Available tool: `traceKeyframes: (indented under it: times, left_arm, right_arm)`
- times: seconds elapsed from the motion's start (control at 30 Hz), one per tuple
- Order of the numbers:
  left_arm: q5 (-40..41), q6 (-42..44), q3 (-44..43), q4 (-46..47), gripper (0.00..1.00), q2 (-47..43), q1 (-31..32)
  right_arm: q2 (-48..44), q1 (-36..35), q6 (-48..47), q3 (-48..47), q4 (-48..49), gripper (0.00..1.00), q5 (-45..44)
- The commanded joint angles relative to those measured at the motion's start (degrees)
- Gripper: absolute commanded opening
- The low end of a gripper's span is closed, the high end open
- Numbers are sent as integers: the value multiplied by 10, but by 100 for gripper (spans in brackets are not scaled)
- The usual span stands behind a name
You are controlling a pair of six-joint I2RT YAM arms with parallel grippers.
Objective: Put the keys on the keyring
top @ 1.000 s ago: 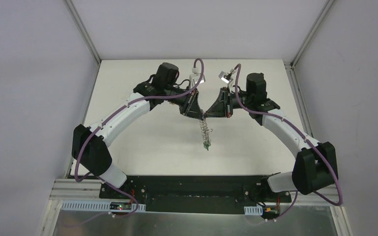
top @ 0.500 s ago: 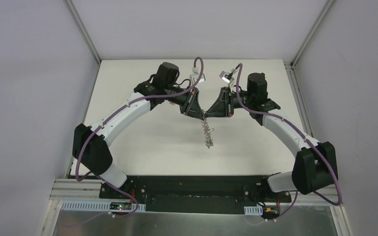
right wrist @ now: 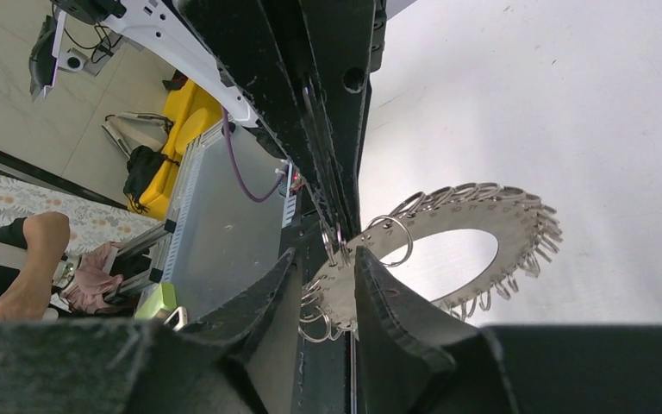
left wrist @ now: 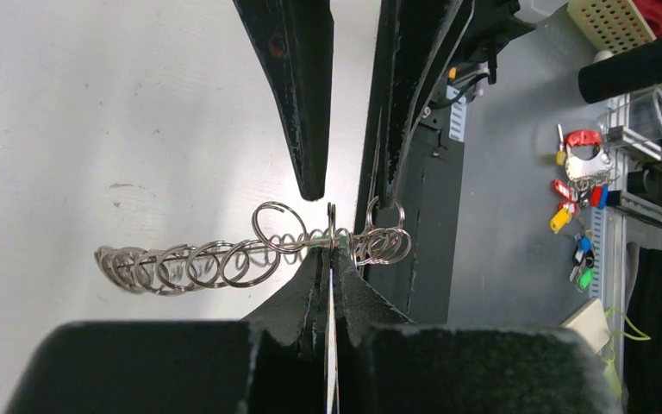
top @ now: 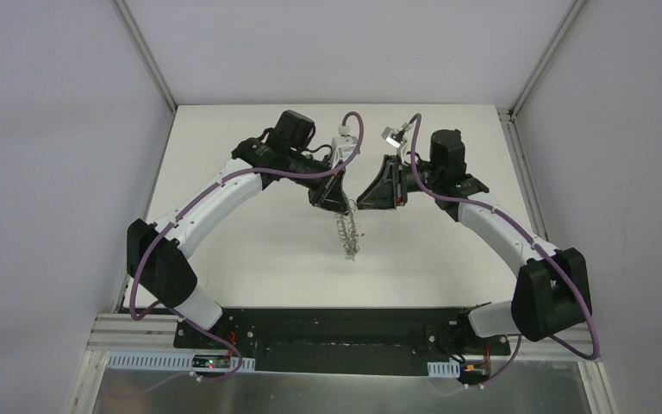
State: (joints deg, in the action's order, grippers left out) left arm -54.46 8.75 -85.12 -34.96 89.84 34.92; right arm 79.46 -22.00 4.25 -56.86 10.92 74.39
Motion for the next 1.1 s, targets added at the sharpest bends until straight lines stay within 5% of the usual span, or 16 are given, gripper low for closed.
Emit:
traceKeyframes:
  times: [0.0, 0.67, 0.97, 1.07]
  left_arm:
    - [4, 49, -29, -37, 0, -21, 6]
    - [-23, 28, 24, 37, 0, -49, 21]
    - [-18, 25, 25, 42, 0, -45, 21]
    - [-11, 33, 30, 42, 0, -45, 19]
  right_arm:
    - [-4, -2, -11, -2, 19, 32, 3]
    - [-3, -22, -56, 6, -9, 27, 18]
    - [-4, -22, -60, 10, -10, 0, 17]
    - [-8, -21, -66, 6, -19, 0, 8]
